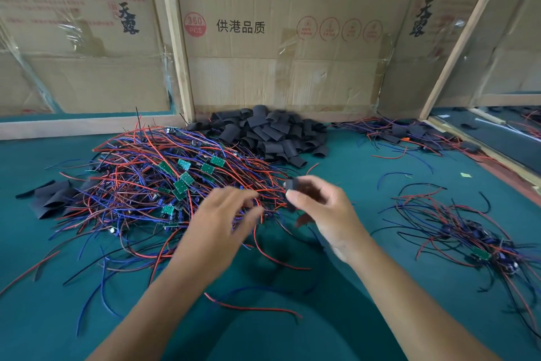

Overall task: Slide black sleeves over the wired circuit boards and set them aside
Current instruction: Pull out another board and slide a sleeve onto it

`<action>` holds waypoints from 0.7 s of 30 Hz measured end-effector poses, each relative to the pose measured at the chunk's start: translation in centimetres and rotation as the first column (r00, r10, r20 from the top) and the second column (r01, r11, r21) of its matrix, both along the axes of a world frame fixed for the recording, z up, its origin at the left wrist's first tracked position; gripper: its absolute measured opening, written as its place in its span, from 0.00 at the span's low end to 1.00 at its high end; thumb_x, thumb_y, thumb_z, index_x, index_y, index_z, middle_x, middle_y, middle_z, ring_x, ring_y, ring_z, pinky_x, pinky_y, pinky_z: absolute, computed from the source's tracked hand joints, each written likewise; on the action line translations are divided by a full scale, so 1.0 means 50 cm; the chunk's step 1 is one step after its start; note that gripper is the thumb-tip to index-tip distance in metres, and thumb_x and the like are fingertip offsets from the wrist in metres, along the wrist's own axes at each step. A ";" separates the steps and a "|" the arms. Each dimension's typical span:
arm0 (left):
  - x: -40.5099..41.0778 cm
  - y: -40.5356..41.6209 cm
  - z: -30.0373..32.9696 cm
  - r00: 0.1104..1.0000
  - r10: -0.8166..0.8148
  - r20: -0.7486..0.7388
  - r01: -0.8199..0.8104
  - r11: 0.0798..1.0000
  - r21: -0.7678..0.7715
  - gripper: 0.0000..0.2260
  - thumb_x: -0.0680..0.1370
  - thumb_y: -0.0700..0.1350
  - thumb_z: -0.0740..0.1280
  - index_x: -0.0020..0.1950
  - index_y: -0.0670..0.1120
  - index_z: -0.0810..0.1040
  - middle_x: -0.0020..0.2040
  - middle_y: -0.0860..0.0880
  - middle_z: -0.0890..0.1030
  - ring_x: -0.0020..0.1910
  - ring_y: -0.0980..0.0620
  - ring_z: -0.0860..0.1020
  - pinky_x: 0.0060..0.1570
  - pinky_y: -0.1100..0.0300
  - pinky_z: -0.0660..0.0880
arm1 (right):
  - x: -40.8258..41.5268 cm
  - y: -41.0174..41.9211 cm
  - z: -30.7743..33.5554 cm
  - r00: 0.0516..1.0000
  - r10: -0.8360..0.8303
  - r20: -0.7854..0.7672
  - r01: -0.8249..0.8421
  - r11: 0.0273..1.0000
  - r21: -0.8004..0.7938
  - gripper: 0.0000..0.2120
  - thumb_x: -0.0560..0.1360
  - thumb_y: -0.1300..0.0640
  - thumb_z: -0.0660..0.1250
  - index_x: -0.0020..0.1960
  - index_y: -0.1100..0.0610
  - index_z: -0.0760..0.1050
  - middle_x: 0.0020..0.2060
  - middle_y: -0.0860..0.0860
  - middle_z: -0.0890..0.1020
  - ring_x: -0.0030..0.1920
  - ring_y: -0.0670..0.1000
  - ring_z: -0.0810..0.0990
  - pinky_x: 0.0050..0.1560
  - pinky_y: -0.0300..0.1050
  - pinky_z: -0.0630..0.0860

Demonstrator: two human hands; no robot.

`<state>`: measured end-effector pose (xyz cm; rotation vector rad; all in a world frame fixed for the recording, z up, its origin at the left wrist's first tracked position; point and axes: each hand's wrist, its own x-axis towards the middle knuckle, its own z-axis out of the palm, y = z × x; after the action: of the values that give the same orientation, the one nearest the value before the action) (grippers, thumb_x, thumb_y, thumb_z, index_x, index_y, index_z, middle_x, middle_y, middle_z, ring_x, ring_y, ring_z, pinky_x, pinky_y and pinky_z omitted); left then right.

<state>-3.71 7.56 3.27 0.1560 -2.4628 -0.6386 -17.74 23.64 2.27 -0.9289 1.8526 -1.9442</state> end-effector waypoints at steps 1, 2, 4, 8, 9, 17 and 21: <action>-0.006 -0.021 0.002 0.998 0.063 0.009 -0.062 0.998 -0.031 0.12 0.82 0.49 0.65 0.62 0.46 0.80 0.52 0.53 0.79 0.54 0.52 0.73 0.58 0.60 0.69 | -0.007 0.000 -0.009 0.970 -0.160 -0.183 0.164 0.986 0.005 0.09 0.72 0.51 0.73 0.51 0.51 0.81 0.42 0.45 0.83 0.43 0.45 0.81 0.44 0.41 0.78; -0.015 -0.040 0.005 0.992 0.119 0.041 -0.116 0.991 -0.070 0.11 0.83 0.45 0.64 0.63 0.45 0.79 0.55 0.51 0.79 0.57 0.49 0.73 0.59 0.56 0.69 | -0.012 -0.003 -0.018 0.877 -0.279 -0.390 0.305 0.952 0.005 0.11 0.72 0.50 0.73 0.53 0.52 0.80 0.44 0.45 0.82 0.45 0.44 0.80 0.47 0.37 0.75; -0.045 -0.067 0.004 0.969 0.175 0.172 -0.146 0.975 -0.168 0.13 0.84 0.44 0.60 0.67 0.46 0.76 0.64 0.49 0.76 0.64 0.47 0.70 0.65 0.55 0.65 | -0.014 -0.010 -0.031 0.699 -0.335 -0.632 0.422 0.907 -0.015 0.15 0.73 0.50 0.72 0.56 0.56 0.79 0.45 0.47 0.79 0.46 0.46 0.78 0.48 0.37 0.74; -0.096 -0.095 0.004 0.907 0.239 0.346 -0.062 0.890 -0.452 0.18 0.86 0.52 0.55 0.75 0.50 0.67 0.70 0.51 0.71 0.70 0.49 0.66 0.69 0.55 0.64 | -0.020 -0.010 -0.034 0.641 -0.384 -0.664 0.487 0.873 -0.036 0.15 0.74 0.52 0.73 0.56 0.59 0.79 0.46 0.49 0.78 0.44 0.48 0.78 0.46 0.43 0.75; -0.102 -0.101 0.006 0.908 0.252 0.335 -0.052 0.861 -0.506 0.18 0.86 0.53 0.55 0.74 0.51 0.67 0.69 0.52 0.72 0.69 0.50 0.67 0.68 0.56 0.64 | -0.025 -0.007 -0.033 0.624 -0.423 -0.657 0.522 0.851 -0.051 0.15 0.74 0.52 0.74 0.56 0.59 0.79 0.46 0.50 0.78 0.44 0.49 0.78 0.46 0.44 0.75; -0.081 -0.100 0.091 0.987 0.095 0.126 -0.075 0.986 -0.150 0.06 0.81 0.49 0.67 0.52 0.48 0.81 0.46 0.52 0.81 0.47 0.51 0.79 0.48 0.55 0.76 | -0.025 0.002 -0.017 0.490 -0.587 -0.645 0.672 0.725 -0.149 0.19 0.74 0.45 0.67 0.57 0.58 0.78 0.47 0.49 0.77 0.43 0.47 0.77 0.40 0.39 0.72; -0.040 -0.081 0.143 1.000 0.004 -0.003 -0.001 0.746 0.666 0.06 0.76 0.48 0.72 0.45 0.46 0.82 0.35 0.55 0.82 0.33 0.58 0.77 0.39 0.60 0.72 | -0.030 0.006 -0.011 0.501 -0.628 -0.595 0.709 0.692 -0.135 0.19 0.74 0.43 0.67 0.56 0.56 0.78 0.46 0.47 0.77 0.42 0.47 0.77 0.40 0.39 0.72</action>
<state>-5.72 3.50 10.39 0.4332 -2.1117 -1.5024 -19.24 23.93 1.70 -0.9342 3.0798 -1.9913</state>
